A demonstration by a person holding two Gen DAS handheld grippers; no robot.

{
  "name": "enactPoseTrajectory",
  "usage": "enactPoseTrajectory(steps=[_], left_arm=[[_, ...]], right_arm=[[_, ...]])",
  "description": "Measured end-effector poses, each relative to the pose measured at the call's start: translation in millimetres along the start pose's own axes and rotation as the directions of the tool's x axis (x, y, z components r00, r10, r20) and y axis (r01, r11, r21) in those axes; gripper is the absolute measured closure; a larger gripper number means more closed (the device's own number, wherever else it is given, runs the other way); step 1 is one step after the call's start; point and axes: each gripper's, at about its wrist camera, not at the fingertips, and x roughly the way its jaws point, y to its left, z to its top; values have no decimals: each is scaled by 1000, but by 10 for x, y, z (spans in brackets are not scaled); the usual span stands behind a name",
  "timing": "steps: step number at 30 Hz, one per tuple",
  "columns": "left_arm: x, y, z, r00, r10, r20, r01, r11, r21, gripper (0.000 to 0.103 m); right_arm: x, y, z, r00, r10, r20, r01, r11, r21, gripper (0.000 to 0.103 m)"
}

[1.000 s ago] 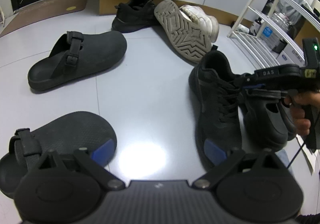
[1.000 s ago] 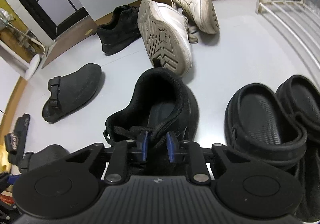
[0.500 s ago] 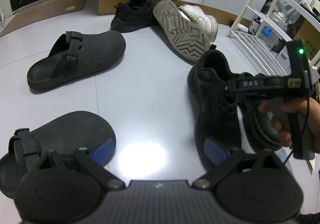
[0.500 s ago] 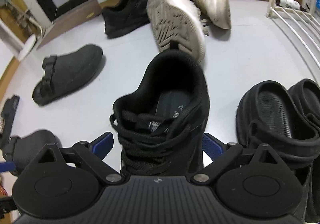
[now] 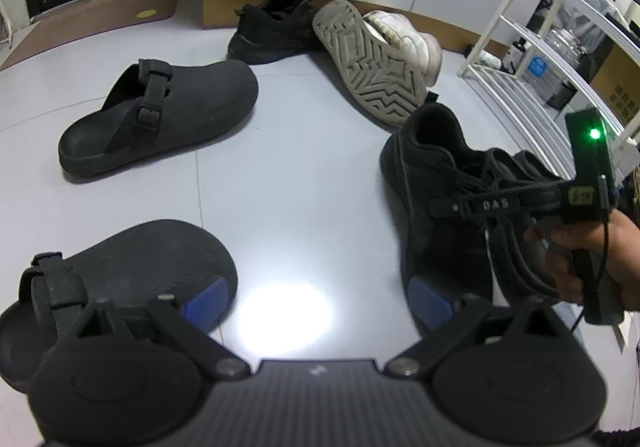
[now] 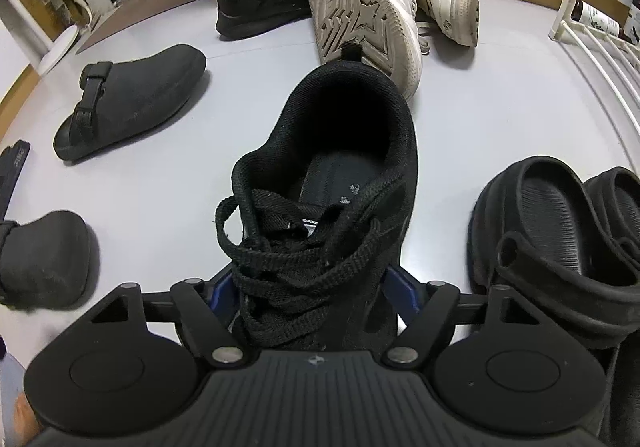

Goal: Organize scattered shoes
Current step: 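Carry the black sneaker toward the clogs by the rack with the right tool, then lower the black sneaker beside the clogs and open the right tool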

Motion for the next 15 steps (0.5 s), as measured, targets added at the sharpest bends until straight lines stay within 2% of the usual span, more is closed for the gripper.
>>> enactPoseTrajectory(steps=[5, 15], left_arm=[[2, 17, 9, 1000, 3, 2, -3, 1000, -8, 4], [20, -8, 14, 1000, 0, 1, 0, 1000, -10, 5]], right_arm=[[-27, -72, -17, 1000, -6, -15, 6, 1000, -12, 29], [-125, -244, -103, 998, -47, -47, 49, 998, 39, 31]])
